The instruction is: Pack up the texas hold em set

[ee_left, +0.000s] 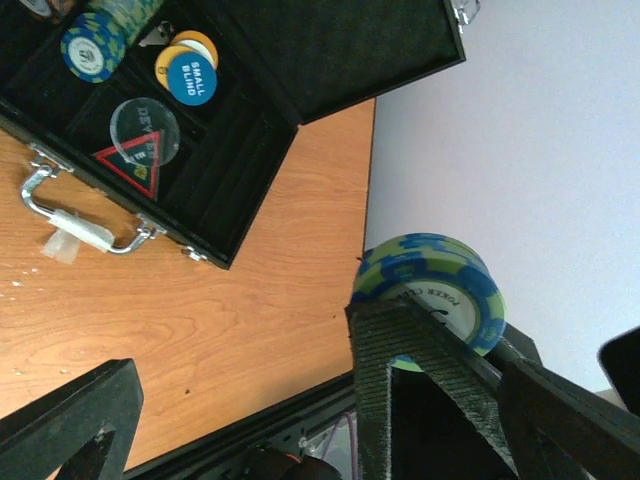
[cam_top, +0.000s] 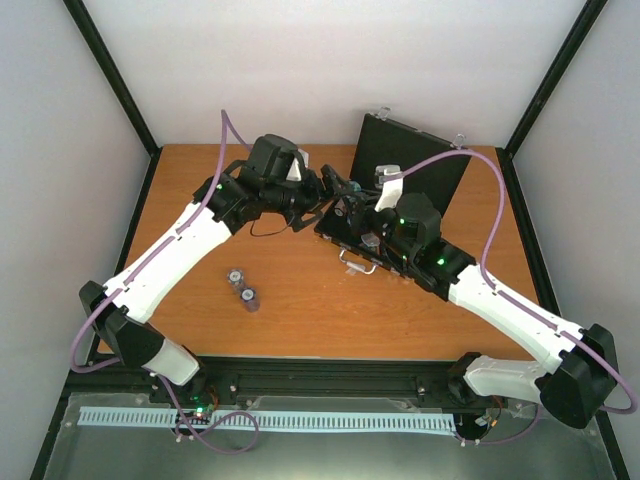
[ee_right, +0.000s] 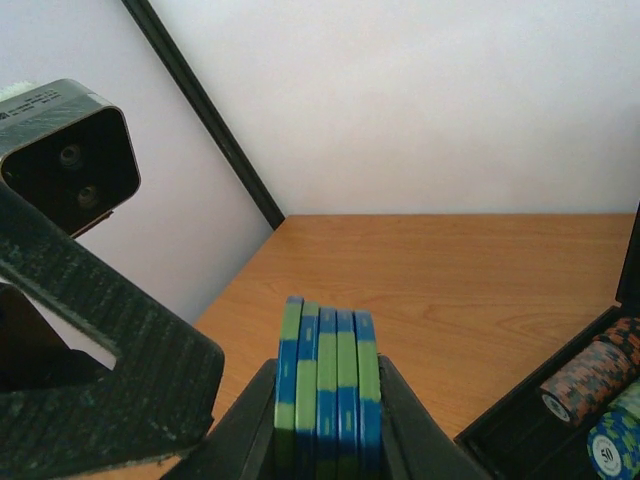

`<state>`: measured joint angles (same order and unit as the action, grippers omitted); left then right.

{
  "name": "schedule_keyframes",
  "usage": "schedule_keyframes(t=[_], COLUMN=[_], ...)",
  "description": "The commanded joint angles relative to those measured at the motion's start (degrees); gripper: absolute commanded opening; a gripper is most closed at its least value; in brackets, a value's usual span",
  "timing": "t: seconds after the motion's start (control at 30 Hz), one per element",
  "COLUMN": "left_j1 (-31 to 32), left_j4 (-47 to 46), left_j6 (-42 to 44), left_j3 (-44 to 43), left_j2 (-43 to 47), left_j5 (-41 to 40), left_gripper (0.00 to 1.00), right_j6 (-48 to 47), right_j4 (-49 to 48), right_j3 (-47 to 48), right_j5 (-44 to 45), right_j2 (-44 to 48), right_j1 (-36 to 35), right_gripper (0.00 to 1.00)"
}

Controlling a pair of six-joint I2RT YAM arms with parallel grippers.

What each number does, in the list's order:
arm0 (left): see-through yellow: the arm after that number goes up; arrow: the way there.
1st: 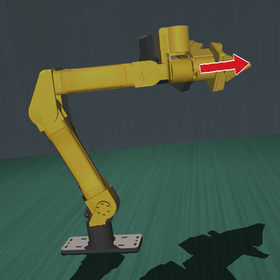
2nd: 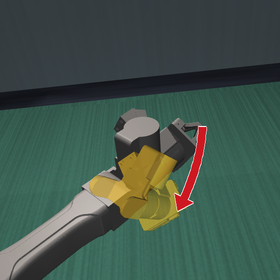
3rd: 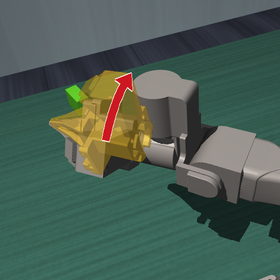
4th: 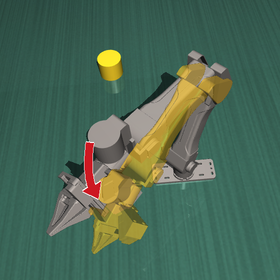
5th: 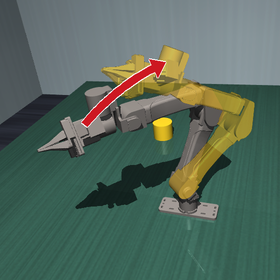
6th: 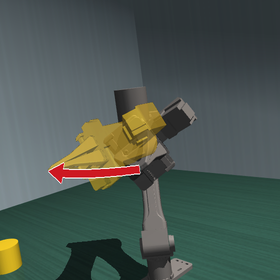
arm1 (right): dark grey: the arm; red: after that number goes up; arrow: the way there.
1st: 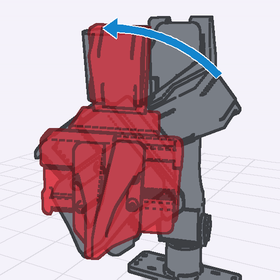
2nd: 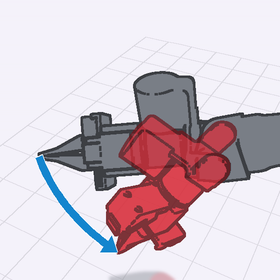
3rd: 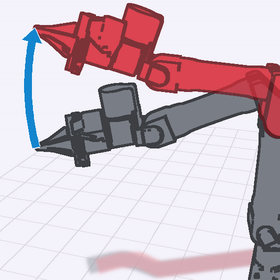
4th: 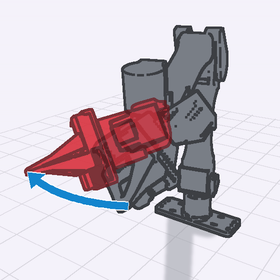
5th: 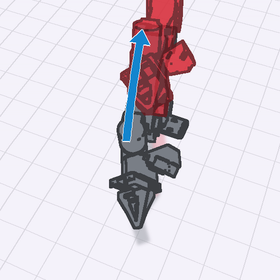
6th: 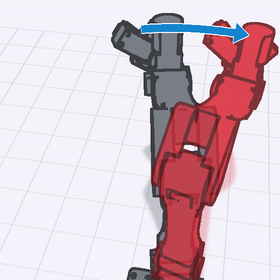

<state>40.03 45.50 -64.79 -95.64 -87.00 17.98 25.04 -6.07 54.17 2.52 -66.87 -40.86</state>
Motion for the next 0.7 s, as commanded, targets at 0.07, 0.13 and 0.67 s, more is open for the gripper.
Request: schedule_keyframes(t=[0.07, 0.13, 0.67], left_j1=[-1.63, -3.89, -12.96], left_j4=[6.05, 5.88, 5.59], left_j6=[2.30, 1.50, 4.46], left_j3=[0.64, 3.68, 16.68], left_j2=[2.25, 4.62, 15.75], left_j5=[-4.67, -5.83, -6.62], left_gripper=[1.00, 1.00, 1.00], right_j6=[-4.11, -6.83, -30.74], right_j4=[4.63, 7.53, 41.58], right_j3=[4.62, 6.05, 28.13], right_j5=[-1.25, -2.68, -12.50], right_j2=[-0.68, -1.68, -26.67], right_j1=[0.26, 0.33, 9.09], right_gripper=[0.03, 0.03, 0.03])
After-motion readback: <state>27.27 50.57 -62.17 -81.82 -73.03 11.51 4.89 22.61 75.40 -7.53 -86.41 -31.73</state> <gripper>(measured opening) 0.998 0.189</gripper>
